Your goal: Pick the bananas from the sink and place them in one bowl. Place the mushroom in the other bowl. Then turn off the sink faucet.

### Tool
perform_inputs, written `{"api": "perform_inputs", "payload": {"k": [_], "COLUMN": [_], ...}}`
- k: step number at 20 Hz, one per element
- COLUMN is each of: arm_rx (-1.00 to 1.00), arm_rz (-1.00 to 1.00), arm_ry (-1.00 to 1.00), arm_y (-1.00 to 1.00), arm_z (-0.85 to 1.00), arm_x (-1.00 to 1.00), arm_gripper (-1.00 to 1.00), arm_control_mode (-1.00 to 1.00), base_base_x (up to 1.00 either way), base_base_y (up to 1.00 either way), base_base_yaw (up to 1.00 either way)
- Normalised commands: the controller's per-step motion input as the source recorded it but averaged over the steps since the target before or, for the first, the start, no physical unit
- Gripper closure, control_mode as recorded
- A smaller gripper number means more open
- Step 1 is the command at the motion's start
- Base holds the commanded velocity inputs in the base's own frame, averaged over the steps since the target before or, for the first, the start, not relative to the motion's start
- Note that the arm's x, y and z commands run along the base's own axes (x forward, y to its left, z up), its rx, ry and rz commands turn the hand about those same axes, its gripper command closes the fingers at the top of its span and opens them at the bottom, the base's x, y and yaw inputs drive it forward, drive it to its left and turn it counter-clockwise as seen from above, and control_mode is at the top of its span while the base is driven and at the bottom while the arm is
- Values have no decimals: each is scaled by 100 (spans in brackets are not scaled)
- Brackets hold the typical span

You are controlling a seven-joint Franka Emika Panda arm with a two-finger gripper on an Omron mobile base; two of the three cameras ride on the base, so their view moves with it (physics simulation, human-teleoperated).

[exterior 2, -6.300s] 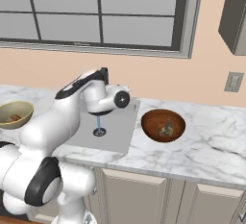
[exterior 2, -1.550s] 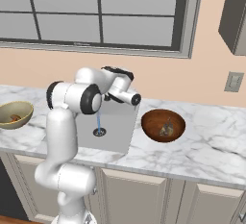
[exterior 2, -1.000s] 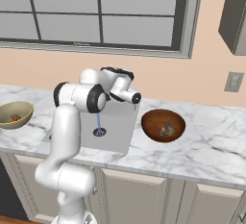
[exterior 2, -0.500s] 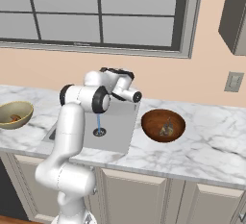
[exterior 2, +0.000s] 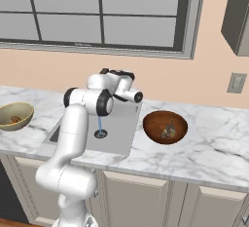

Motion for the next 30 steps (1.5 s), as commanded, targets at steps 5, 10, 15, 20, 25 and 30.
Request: {"api": "perform_inputs", "payload": {"k": [5,10,15,20,25,30], "arm_rx": [0,0,0,0,0,0], "arm_rz": [0,0,0,2,12,8], "arm_ry": [2,0,0,2,4,1], "arm_y": [0,0,0,1,3,0], "arm_z": [-7,0,0,0,0,0], "arm_x": [25,1,0,0,0,0], "arm_gripper": [-100,100,100,100,100,100], "arm_control_mode": [-100,-100,-100,-100,-100,-100], "base_base_x": [0,0,0,0,0,0], "base_base_y": [0,0,0,0,0,0], "base_base_yaw": [0,0,0,0,0,0]}}
